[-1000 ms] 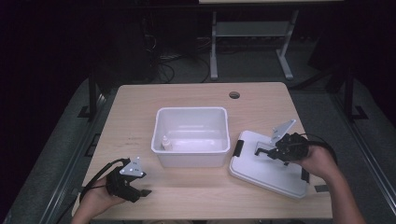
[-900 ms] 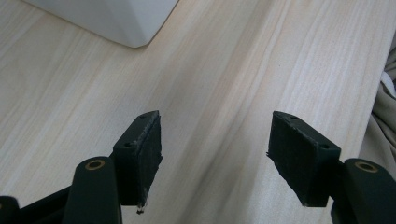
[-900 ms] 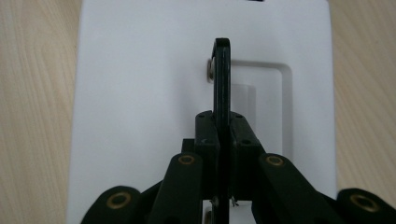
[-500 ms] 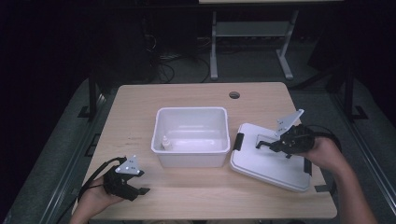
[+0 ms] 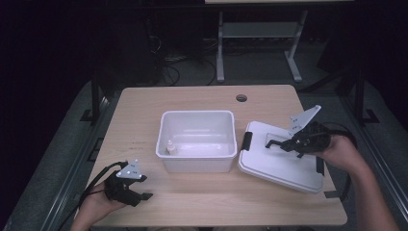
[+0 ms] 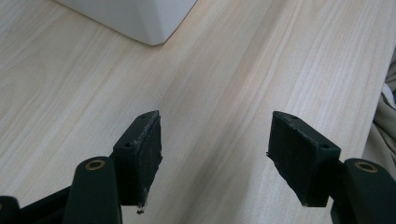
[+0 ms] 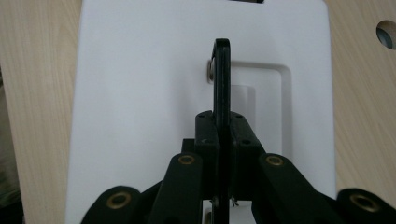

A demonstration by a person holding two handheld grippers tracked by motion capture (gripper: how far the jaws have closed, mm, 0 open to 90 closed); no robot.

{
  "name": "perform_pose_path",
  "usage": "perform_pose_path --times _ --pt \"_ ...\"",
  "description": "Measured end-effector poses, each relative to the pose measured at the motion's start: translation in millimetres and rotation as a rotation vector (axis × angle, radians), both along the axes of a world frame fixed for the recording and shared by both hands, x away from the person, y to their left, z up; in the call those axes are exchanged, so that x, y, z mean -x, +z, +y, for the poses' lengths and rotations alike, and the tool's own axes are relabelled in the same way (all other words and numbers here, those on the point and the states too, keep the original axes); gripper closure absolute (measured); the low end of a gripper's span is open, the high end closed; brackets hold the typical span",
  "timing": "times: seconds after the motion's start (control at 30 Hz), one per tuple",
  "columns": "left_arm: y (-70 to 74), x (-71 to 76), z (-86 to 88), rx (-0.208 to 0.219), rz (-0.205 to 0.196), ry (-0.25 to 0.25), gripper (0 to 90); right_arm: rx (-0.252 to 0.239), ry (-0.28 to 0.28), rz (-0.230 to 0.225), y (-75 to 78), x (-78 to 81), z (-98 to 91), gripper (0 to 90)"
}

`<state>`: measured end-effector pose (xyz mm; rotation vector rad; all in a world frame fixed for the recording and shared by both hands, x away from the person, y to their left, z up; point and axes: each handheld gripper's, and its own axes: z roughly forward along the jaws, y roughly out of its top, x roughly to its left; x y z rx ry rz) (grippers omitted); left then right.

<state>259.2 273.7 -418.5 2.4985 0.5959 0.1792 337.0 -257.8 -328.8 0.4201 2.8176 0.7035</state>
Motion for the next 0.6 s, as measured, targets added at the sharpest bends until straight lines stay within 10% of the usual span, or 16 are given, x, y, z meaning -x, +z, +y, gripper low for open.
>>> perform_pose_path --times 0.6 --pt "1.7 1.2 3.1 0.010 -0.001 0.008 34.5 -0.021 0.020 -0.034 33.3 2.7 -0.6 83.9"
